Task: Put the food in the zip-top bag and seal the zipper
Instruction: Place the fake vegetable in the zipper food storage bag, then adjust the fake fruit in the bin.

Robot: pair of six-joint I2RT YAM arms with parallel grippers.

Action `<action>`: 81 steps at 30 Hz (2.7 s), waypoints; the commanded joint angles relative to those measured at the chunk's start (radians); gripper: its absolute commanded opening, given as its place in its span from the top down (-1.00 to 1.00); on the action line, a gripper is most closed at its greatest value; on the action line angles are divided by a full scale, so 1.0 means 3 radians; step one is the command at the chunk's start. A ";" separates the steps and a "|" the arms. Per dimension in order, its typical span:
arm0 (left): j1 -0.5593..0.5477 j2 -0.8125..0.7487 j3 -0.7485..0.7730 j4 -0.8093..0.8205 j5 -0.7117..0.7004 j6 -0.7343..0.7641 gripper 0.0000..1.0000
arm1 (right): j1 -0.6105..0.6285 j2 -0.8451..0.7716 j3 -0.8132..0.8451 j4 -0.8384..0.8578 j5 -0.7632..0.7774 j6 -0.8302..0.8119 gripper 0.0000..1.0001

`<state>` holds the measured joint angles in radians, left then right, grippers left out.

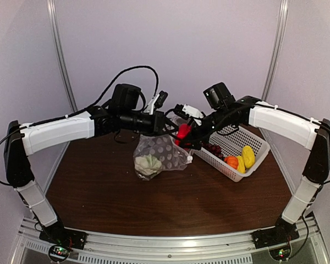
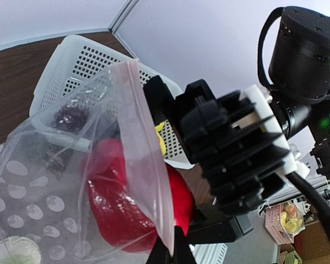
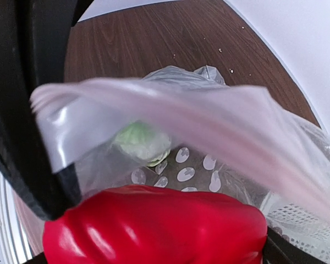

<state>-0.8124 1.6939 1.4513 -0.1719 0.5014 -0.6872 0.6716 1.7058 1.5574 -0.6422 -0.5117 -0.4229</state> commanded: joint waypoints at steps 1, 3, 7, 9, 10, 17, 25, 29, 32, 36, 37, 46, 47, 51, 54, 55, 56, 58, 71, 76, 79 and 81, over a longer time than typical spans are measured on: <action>0.0020 -0.0032 0.0086 0.0227 0.0188 -0.0107 1.00 | 0.0052 -0.0199 0.0090 0.0054 0.0240 -0.0002 -0.94; 0.0054 -0.0023 0.0084 0.0199 0.0166 -0.0146 1.00 | 0.0052 -0.0279 0.0140 -0.0019 0.0171 0.0011 -0.99; 0.0126 -0.0022 0.0011 0.0247 0.0179 -0.0202 1.00 | 0.0052 -0.0415 0.0283 -0.0194 0.0022 0.0047 -0.99; 0.0160 -0.0019 -0.0038 0.0300 0.0193 -0.0242 1.00 | 0.0052 -0.0469 0.0351 -0.0277 -0.0039 0.0079 -0.99; 0.0180 -0.0017 -0.0058 0.0304 0.0193 -0.0246 1.00 | 0.0045 -0.0496 0.0382 -0.0328 -0.0088 0.0084 -0.99; 0.0345 -0.0172 0.0196 -0.0302 -0.0282 0.0032 1.00 | -0.0202 -0.0774 0.0399 -0.0287 -0.0081 0.0293 -0.99; 0.0376 0.0020 0.0547 -0.1028 -0.0585 0.0717 1.00 | -0.1182 -0.0685 0.0006 -0.0094 -0.0191 0.0666 -0.99; 0.0495 -0.0021 0.0612 -0.1152 -0.0414 0.0889 1.00 | -0.1232 -0.0556 -0.0287 -0.0226 0.0193 0.0400 -0.90; 0.0496 0.0015 0.0561 -0.1110 -0.0298 0.0846 1.00 | -0.1240 -0.0354 -0.0368 -0.0353 0.0272 0.0343 -0.79; 0.0500 0.0016 0.0417 -0.1023 -0.0287 0.0777 1.00 | -0.1247 -0.0072 -0.0391 -0.0415 0.0245 0.0321 -0.73; 0.0499 0.0007 0.0375 -0.0970 -0.0278 0.0762 1.00 | -0.1247 -0.0002 -0.0384 -0.0408 0.0235 0.0323 -0.71; 0.0499 -0.0011 0.0332 -0.0905 -0.0126 0.0739 1.00 | -0.1247 0.0678 0.0003 -0.0581 0.0236 0.0284 -0.57; 0.0499 -0.0017 0.0323 -0.0905 -0.0112 0.0742 1.00 | -0.1247 0.0723 0.0023 -0.0586 0.0228 0.0289 -0.57; 0.0499 -0.0032 0.0285 -0.0905 -0.0099 0.0739 1.00 | -0.1246 0.0874 0.0101 -0.0593 0.0226 0.0301 -0.57; 0.0499 -0.0022 0.0267 -0.0905 -0.0089 0.0724 1.00 | -0.1246 0.0995 0.0166 -0.0590 0.0242 0.0306 -0.56; 0.0499 -0.0018 0.0263 -0.0897 -0.0080 0.0714 1.00 | -0.1247 0.1037 0.0189 -0.0587 0.0246 0.0310 -0.56; 0.0499 -0.0017 0.0258 -0.0889 -0.0079 0.0702 1.00 | -0.1245 0.1080 0.0216 -0.0577 0.0268 0.0312 -0.56; 0.0500 -0.0017 0.0246 -0.0866 -0.0059 0.0680 1.00 | -0.1242 0.1199 0.0285 -0.0578 0.0288 0.0323 -0.55; 0.0499 -0.0004 0.0219 -0.0823 -0.0054 0.0651 1.00 | -0.1245 0.1175 0.0269 -0.0510 0.0312 0.0414 0.13; 0.0499 0.0031 0.0229 -0.0808 -0.0028 0.0651 1.00 | -0.1251 0.1089 0.0213 -0.0499 0.0344 0.0415 0.51; 0.0499 0.0039 0.0230 -0.0798 -0.0020 0.0640 1.00 | -0.1259 0.1006 0.0240 -0.0535 0.0358 0.0414 0.73; 0.0499 0.0036 0.0230 -0.0798 -0.0014 0.0639 1.00 | -0.1278 0.0908 0.0260 -0.0570 0.0371 0.0406 0.80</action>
<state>-0.6636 1.6966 1.5257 -0.4519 0.4793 -0.4892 0.2966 2.0510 1.6428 -0.7822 -0.4309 -0.3027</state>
